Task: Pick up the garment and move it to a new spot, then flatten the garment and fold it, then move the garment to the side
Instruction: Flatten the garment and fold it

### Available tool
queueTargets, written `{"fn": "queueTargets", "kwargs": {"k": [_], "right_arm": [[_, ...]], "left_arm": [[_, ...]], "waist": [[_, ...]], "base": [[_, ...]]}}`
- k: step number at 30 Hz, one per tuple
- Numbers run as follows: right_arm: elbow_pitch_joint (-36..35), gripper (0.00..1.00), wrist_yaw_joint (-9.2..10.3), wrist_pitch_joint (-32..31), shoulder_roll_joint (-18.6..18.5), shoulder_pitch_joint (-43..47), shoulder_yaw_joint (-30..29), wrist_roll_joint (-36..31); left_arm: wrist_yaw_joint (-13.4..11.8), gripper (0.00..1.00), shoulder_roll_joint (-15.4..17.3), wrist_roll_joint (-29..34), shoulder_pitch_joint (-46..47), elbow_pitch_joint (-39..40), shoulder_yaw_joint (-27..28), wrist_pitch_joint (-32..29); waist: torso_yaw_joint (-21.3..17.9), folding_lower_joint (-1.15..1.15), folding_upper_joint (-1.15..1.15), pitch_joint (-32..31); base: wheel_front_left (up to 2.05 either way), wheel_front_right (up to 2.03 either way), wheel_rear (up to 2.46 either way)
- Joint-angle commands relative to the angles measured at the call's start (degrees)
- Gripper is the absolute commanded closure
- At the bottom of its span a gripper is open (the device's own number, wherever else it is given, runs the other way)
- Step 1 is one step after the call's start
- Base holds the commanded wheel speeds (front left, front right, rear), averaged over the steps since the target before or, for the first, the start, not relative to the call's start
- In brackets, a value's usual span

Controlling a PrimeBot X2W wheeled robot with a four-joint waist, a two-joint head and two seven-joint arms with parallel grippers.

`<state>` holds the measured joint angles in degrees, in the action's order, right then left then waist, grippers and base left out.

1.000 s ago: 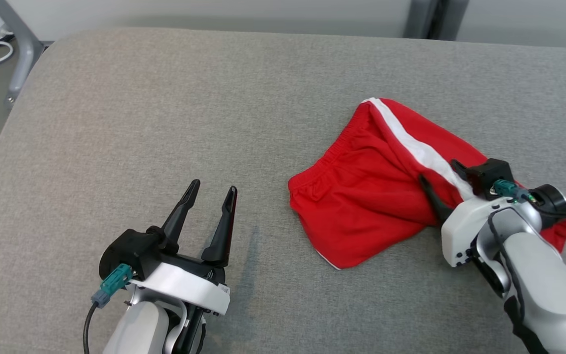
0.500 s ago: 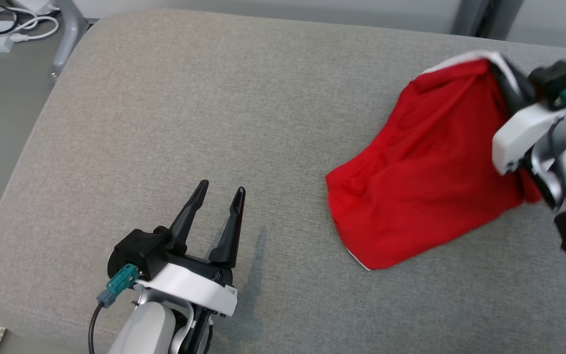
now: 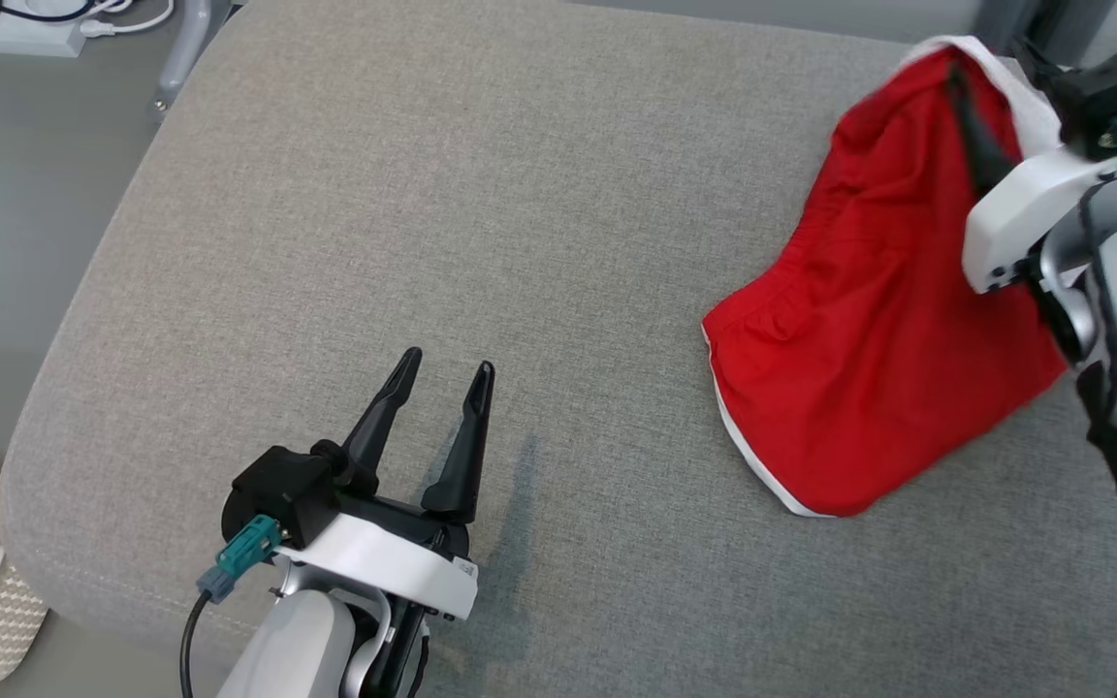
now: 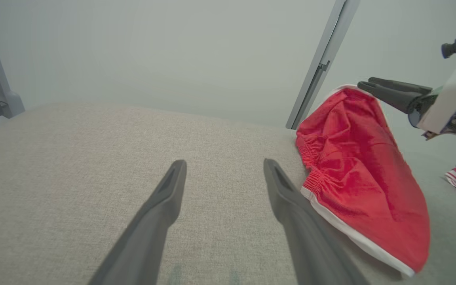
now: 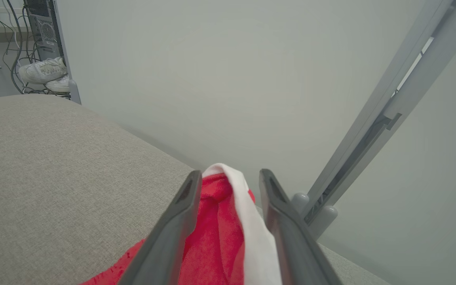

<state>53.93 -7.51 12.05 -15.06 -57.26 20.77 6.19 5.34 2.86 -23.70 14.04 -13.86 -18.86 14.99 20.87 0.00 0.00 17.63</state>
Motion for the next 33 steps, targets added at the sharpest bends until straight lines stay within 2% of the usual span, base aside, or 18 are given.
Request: {"fn": "queueTargets", "kwargs": {"k": [1, 7, 15, 21, 28, 33], "right_arm": [[0.7, 0.00, 0.04, 0.5, 0.1, 0.8, 0.8, 0.8], [1.2, 0.00, 0.03, 2.1, 1.6, 4.5, 4.0, 4.9], [-4.9, 0.00, 0.03, 3.1, 2.2, 11.1, 3.2, 9.7], [-13.5, 0.00, 0.03, 3.2, 3.2, 18.2, -1.2, 11.1], [-23.8, 0.00, 0.03, 3.2, 5.8, 27.1, -8.6, 8.1], [-28.8, 0.00, 0.03, 3.2, 7.6, 31.6, -12.5, 5.9]], "left_arm": [[-0.3, 0.00, 0.1, 0.1, 0.3, -0.1, 0.2, 0.2], [-0.1, 0.00, 0.2, 1.2, -0.5, -0.7, 1.1, 0.2], [0.3, 0.00, 0.2, 2.0, -0.8, -1.7, 1.9, 0.2], [0.5, 0.00, 0.2, 1.8, 0.5, -5.9, 2.5, 0.2], [0.0, 0.00, 0.6, 1.1, 4.1, -14.3, 3.1, -0.4], [-0.8, 0.00, 1.0, -0.2, 6.5, -18.9, 3.9, -3.2]], "waist": [[-0.7, 0.00, 0.00, -0.5], [-4.4, 0.00, 0.00, -3.5], [-11.2, 0.00, 0.00, -5.8], [-17.5, 0.00, 0.00, -5.1], [-24.5, 0.00, 0.00, -4.5], [-28.3, 0.00, 0.00, -3.9]], "base": [[0.00, 0.00, 0.00], [0.00, 0.00, 0.00], [0.00, 0.00, 0.00], [0.00, 0.00, 0.00], [0.00, 0.00, 0.00], [0.00, 0.00, 0.00]]}}
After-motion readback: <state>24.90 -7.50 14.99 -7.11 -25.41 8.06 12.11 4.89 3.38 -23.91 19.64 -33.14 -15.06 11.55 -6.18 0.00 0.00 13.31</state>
